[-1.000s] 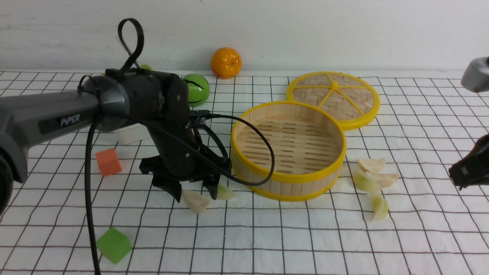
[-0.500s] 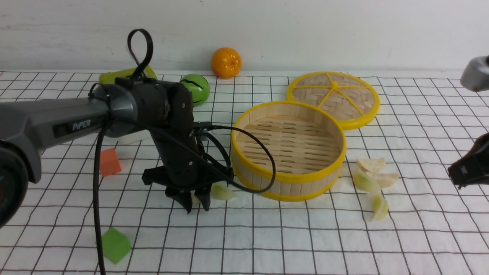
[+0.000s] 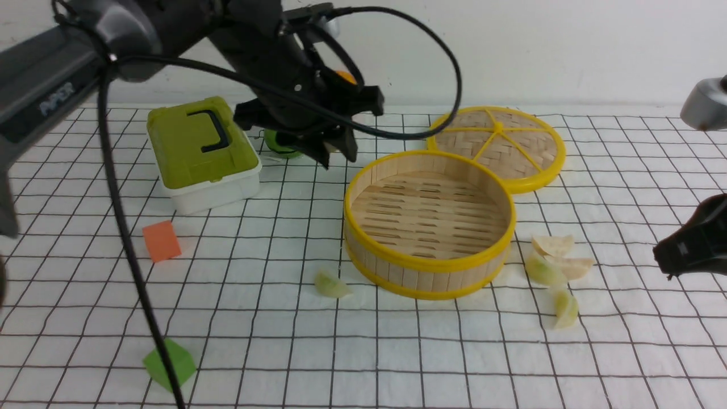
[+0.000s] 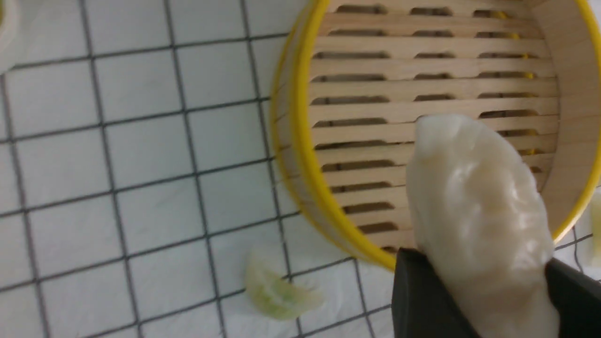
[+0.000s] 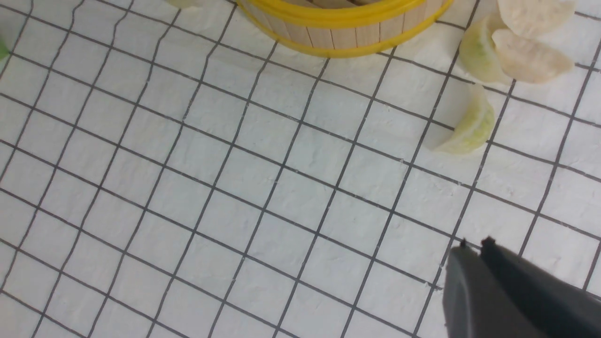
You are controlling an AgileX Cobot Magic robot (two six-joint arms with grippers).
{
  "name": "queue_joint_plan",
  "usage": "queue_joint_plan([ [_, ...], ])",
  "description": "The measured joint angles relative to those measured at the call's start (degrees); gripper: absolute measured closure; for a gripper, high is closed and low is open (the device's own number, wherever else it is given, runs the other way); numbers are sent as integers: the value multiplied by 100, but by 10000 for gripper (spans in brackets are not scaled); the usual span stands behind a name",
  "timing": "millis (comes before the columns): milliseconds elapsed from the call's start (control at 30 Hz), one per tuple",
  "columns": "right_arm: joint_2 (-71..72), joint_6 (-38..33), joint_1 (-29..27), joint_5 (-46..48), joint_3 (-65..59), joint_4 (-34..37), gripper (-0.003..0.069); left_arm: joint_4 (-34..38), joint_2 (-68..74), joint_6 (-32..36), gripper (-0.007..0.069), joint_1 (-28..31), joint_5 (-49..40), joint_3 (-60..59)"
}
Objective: Put the dumplings into the steamer on the table with the white tablecloth.
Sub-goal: 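Place the dumpling into the bamboo steamer basket with the left gripper, then reach for and grasp a dumpling on the table with the left gripper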
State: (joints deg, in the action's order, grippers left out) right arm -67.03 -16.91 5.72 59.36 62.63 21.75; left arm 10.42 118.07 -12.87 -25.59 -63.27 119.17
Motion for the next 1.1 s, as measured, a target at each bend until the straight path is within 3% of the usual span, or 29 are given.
queue_joint_plan([
  [200,0,-13,0,-13,0,12,624,-185,1274,125,382,-516,116,1073],
  [700,0,-27,0,-18,0,21,618,-554,2271,-114,375,-533,1218,1511],
  [800,0,-27,0,-18,0,36,618,-554,2347,-140,334,-533,1212,1511],
  [933,0,-27,0,20,0,62,617,-578,2330,-199,181,-533,1144,1511],
  [1100,0,-27,0,58,0,74,617,-773,1890,-199,108,-533,433,1835],
])
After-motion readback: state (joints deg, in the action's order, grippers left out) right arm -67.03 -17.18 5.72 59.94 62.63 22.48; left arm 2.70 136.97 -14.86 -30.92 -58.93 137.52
